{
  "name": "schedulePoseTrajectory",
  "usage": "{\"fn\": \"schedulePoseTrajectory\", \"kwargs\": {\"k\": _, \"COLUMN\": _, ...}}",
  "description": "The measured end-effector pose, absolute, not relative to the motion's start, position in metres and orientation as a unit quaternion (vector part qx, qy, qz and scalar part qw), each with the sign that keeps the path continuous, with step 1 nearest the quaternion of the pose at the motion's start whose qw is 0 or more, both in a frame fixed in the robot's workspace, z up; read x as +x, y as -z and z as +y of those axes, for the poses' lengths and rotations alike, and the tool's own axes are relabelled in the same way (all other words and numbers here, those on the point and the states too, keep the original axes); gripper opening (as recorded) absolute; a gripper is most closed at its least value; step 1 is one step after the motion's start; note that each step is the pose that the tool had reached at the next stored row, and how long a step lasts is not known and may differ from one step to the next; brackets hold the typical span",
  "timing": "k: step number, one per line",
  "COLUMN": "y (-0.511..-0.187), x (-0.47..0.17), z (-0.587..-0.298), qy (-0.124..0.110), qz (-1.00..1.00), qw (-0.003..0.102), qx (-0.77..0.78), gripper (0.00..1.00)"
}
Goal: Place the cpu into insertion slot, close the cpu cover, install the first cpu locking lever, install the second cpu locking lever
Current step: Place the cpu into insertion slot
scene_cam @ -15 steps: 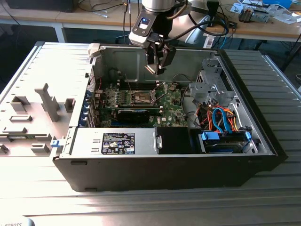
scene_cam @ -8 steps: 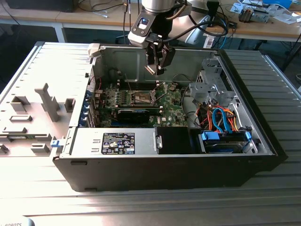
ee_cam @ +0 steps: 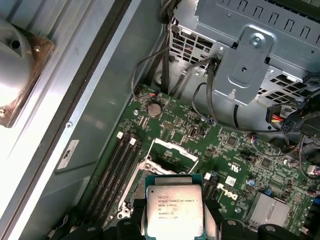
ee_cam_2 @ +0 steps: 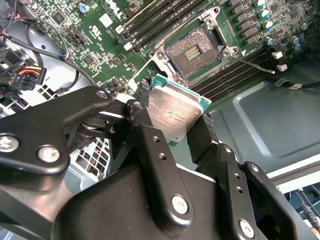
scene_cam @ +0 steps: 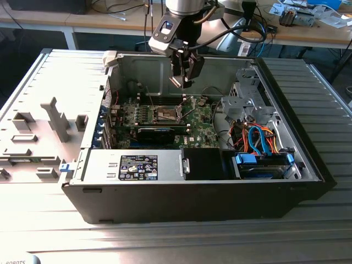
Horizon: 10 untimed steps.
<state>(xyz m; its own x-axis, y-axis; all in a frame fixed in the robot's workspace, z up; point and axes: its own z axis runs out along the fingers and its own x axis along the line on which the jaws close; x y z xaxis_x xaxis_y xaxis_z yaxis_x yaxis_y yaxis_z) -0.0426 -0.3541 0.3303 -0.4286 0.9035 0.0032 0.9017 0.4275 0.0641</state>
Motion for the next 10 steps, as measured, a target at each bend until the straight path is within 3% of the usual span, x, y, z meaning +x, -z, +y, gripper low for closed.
{"fn": "schedulePoseTrajectory", "kwargs": {"k": 10, "y": -0.3294, "x": -0.0426, "z": -0.3541, "qy": -0.026, "qz": 0.838, "qw": 0.017, "qx": 0.545, "gripper": 0.54}}
